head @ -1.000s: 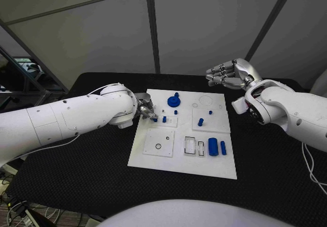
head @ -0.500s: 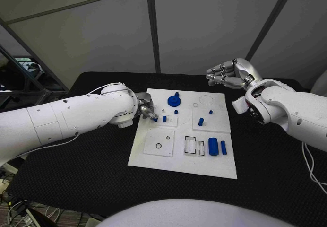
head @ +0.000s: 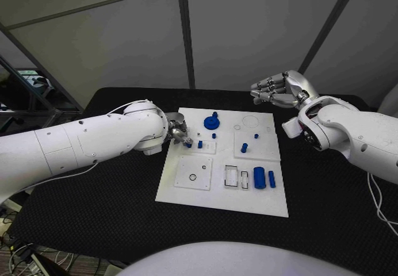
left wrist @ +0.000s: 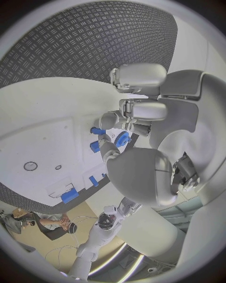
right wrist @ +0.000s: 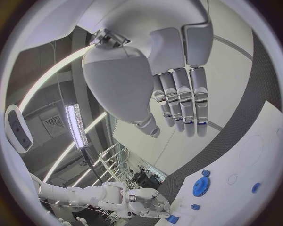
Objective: Assemble the parts on the task board
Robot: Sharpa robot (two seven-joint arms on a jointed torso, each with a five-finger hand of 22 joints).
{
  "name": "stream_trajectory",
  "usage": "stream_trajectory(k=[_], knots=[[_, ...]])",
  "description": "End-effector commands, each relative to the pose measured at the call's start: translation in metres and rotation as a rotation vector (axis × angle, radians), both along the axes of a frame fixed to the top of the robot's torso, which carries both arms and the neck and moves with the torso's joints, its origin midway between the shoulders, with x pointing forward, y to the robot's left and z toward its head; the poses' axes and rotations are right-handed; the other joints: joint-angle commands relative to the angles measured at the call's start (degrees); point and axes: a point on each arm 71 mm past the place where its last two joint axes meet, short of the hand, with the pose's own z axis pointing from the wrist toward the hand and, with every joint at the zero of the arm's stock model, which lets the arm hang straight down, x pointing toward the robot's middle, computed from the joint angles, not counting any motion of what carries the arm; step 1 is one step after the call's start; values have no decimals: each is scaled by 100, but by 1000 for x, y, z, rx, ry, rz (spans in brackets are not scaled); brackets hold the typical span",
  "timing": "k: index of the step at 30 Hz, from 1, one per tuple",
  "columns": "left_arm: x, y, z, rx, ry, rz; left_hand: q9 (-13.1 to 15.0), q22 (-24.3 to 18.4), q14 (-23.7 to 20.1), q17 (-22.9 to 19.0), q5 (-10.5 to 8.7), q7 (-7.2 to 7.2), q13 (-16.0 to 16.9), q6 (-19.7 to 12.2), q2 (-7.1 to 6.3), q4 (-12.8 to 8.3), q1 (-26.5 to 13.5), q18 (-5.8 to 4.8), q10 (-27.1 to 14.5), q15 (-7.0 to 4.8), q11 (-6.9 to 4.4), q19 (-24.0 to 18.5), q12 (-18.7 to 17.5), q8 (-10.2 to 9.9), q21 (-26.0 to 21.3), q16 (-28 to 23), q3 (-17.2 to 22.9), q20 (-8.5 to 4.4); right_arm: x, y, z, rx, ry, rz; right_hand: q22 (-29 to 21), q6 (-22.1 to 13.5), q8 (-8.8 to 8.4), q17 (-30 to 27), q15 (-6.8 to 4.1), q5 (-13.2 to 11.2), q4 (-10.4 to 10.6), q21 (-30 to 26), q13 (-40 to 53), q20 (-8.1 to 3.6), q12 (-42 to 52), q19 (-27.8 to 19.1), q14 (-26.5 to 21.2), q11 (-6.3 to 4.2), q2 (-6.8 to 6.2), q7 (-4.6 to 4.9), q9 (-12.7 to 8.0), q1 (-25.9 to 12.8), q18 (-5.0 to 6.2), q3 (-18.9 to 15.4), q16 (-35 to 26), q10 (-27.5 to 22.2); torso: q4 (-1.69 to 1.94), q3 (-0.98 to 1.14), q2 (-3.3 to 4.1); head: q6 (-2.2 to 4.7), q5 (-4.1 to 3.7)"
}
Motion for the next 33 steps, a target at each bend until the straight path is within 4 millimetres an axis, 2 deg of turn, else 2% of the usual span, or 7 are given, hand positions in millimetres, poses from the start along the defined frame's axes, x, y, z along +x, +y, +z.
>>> stream_trajectory(k=[1,11,23,27,29,31,33], knots=[[-2,-2,-5,18,35,-18,-21,776,615,1509,-41,-28,19,51,-33,70,-200,-207,139,-49,-106,240,50,-22,29,14,-234,-43,0,1,1,3,1,7,-9,-38,-36,-9,35,32,-3,-29,-4,11,-11,32,-13,3,49,3,-7,-1,25,-44,-23,-44,3,-1,2,-2,-6],[1,3,-7,25,40,-6,-68,808,615,1509,-38,-41,132,142,80,427,-444,-213,153,-66,-112,251,201,-33,42,14,-1163,-60,0,2,1,3,6,17,-38,-74,-39,-37,52,31,-1,-73,-5,24,-16,27,-49,22,53,20,-9,-24,22,-79,-27,-91,5,-5,1,-7,-11],[4,7,-7,26,31,14,-96,829,615,1509,-37,-38,159,175,193,684,-455,-215,146,-63,-111,259,259,-32,46,14,-1779,-65,0,1,1,2,7,16,-49,-86,-39,-48,58,32,0,-90,-4,30,-15,25,-63,28,61,25,-10,-32,21,-90,-27,-105,1,-1,2,-9,-14],[5,9,-7,22,22,25,-107,833,615,1509,-42,-33,160,180,182,816,-508,-215,143,-60,-107,259,271,-35,42,14,-2036,-64,0,1,1,2,7,14,-49,-86,-39,-48,58,32,0,-90,-4,30,-15,25,-63,28,61,25,-10,-32,21,-90,-27,-105,3,-3,1,2,-16],[5,10,-6,17,16,32,-114,837,615,1509,-156,-36,164,182,171,924,-558,-216,142,-60,-110,261,281,-37,42,14,-2209,-61,0,1,1,2,7,14,-49,-86,-39,-48,58,32,0,-90,-4,30,-15,25,-63,28,61,25,-10,-32,21,-90,-27,-105,2,-4,-1,8,-18],[6,11,-6,2,8,47,-124,838,615,1509,-391,-41,161,183,201,1085,-596,-215,138,-61,-112,261,289,-40,36,14,-2411,-62,0,1,1,2,7,14,-49,-86,-39,-48,58,32,0,-90,-4,30,-15,25,-63,28,61,25,-10,-32,21,-90,-27,-105,3,-5,-2,20,-24],[6,13,-4,-14,-4,65,-130,831,615,1509,-490,-40,142,176,235,1188,-595,-211,124,-61,-109,257,282,-42,20,14,-2542,-65,0,0,1,1,7,13,-49,-86,-39,-48,58,32,0,-90,-4,30,-15,25,-63,28,61,25,-10,-32,21,-90,-27,-105,3,-6,-1,22,-28]])
